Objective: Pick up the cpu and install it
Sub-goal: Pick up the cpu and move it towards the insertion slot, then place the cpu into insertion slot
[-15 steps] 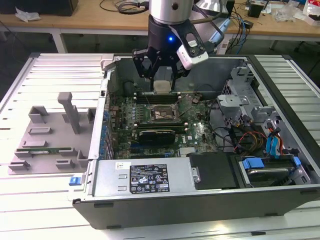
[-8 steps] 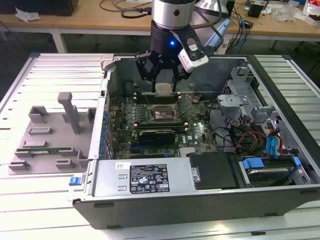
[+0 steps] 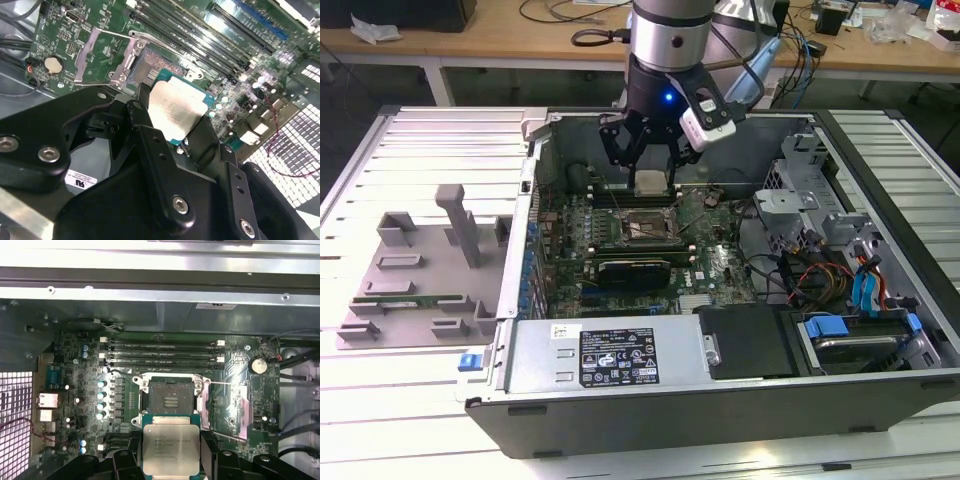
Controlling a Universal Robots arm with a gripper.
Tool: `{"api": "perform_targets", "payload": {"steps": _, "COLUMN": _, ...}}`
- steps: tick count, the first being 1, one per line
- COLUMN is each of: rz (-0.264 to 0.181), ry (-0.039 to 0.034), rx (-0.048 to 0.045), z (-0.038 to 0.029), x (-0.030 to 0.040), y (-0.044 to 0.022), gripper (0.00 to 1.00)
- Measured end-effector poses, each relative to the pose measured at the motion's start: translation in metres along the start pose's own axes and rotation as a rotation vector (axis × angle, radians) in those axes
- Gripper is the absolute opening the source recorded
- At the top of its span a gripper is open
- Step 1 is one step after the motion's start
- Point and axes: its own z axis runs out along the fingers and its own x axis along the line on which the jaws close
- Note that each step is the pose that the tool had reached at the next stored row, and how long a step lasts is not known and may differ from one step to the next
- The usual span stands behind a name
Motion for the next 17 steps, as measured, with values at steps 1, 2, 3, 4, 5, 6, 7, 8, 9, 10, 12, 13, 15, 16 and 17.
{"api": "perform_targets", "payload": {"steps": 1, "rz": 0.0, "ry": 0.0005, "rx": -0.0001, "z": 0.0023, "x": -0.0001, "y": 0.0017, "gripper": 0.55}}
{"api": "perform_targets", "payload": {"steps": 2, "rz": 0.0, "ry": 0.0004, "rx": -0.0002, "z": 0.0034, "x": -0.0002, "y": 0.0021, "gripper": 0.55}}
{"api": "perform_targets", "payload": {"steps": 3, "rz": 0.0, "ry": 0.0006, "rx": -0.0001, "z": 0.0044, "x": -0.0002, "y": 0.0026, "gripper": 0.55}}
{"api": "perform_targets", "payload": {"steps": 4, "rz": 0.0, "ry": 0.0009, "rx": 0.0, "z": 0.0059, "x": -0.0002, "y": 0.0033, "gripper": 0.55}}
{"api": "perform_targets", "payload": {"steps": 5, "rz": 0.0, "ry": 0.0009, "rx": 0.0, "z": 0.0067, "x": -0.0003, "y": 0.0037, "gripper": 0.55}}
{"api": "perform_targets", "payload": {"steps": 6, "rz": 0.0, "ry": 0.0011, "rx": 0.0004, "z": 0.0071, "x": -0.0004, "y": 0.0038, "gripper": 0.55}}
{"api": "perform_targets", "payload": {"steps": 7, "rz": 0.0, "ry": 0.001, "rx": 0.0005, "z": 0.0071, "x": -0.0004, "y": 0.0038, "gripper": 0.55}}
{"api": "perform_targets", "payload": {"steps": 8, "rz": 0.0, "ry": 0.001, "rx": 0.0003, "z": 0.0072, "x": -0.0005, "y": 0.0038, "gripper": 0.55}}
{"api": "perform_targets", "payload": {"steps": 9, "rz": 0.0, "ry": 0.001, "rx": 0.0003, "z": 0.0072, "x": -0.0005, "y": 0.0038, "gripper": 0.55}}
{"api": "perform_targets", "payload": {"steps": 10, "rz": 0.0, "ry": 0.001, "rx": 0.0003, "z": 0.0072, "x": -0.0005, "y": 0.0038, "gripper": 0.55}}
{"api": "perform_targets", "payload": {"steps": 12, "rz": 0.0, "ry": 0.001, "rx": 0.0003, "z": 0.0072, "x": -0.0006, "y": 0.0038, "gripper": 0.55}}
{"api": "perform_targets", "payload": {"steps": 13, "rz": 0.0, "ry": 0.0009, "rx": 0.0003, "z": 0.0072, "x": -0.0006, "y": 0.0038, "gripper": 0.55}}
{"api": "perform_targets", "payload": {"steps": 15, "rz": 0.0, "ry": 0.001, "rx": 0.0003, "z": 0.0072, "x": -0.0007, "y": 0.0038, "gripper": 0.55}}
{"api": "perform_targets", "payload": {"steps": 16, "rz": 0.0, "ry": 0.001, "rx": 0.0003, "z": 0.0072, "x": -0.0007, "y": 0.0038, "gripper": 0.55}}
{"api": "perform_targets", "payload": {"steps": 17, "rz": 0.0, "ry": 0.001, "rx": 0.0003, "z": 0.0072, "x": -0.0007, "y": 0.0038, "gripper": 0.55}}
